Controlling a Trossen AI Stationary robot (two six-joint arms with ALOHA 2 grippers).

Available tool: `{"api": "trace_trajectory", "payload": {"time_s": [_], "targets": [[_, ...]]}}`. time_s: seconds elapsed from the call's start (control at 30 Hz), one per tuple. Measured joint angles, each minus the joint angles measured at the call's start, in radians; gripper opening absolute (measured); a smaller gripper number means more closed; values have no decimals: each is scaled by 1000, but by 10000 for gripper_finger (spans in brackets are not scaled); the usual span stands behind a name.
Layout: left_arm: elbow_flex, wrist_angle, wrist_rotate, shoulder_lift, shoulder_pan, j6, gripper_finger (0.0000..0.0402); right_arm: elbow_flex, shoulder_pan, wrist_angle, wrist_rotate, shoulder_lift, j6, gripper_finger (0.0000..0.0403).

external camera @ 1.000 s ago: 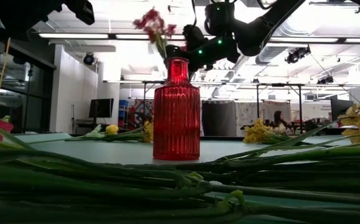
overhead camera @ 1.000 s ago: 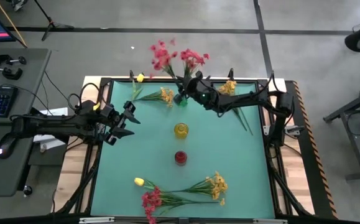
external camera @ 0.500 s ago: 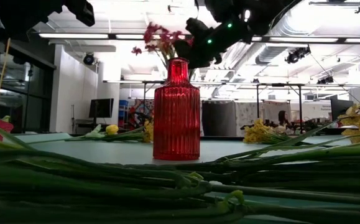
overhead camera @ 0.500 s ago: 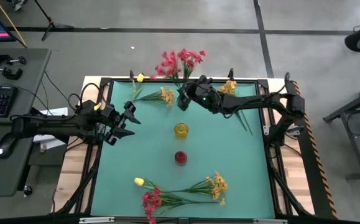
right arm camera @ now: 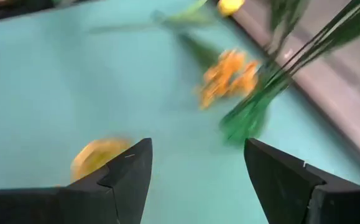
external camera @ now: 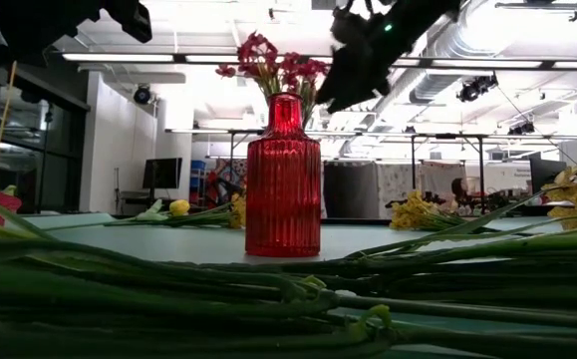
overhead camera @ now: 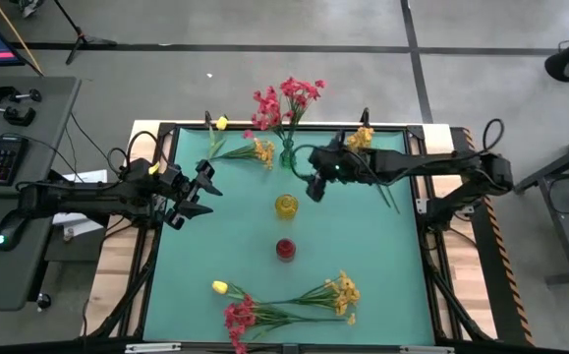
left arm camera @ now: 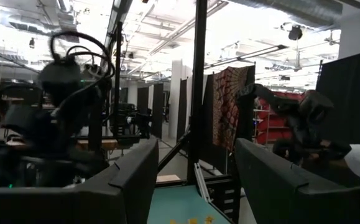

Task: Sort flowers into vase by color
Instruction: Put the pink flowers into the green vase

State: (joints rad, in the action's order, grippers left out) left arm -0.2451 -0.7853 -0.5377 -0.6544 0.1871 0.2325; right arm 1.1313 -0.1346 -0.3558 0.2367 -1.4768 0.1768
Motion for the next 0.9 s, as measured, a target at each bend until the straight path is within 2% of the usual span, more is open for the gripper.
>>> {"api": "trace_trajectory", "payload": {"time_s": [0.17,0.3,0.63,0.9], "targets": [[0,0,1,0,0,0,202,0,81,-122,-186,22,147,245],[0,0,3,0,0,0,202,0,187,-94,-306,-5,252,245],[0,1,3,0,0,0,202,0,501,247,-325,-240,459,245],[0,3,3,0,0,0,202,25,658,477,-418,-446,693,245]]}}
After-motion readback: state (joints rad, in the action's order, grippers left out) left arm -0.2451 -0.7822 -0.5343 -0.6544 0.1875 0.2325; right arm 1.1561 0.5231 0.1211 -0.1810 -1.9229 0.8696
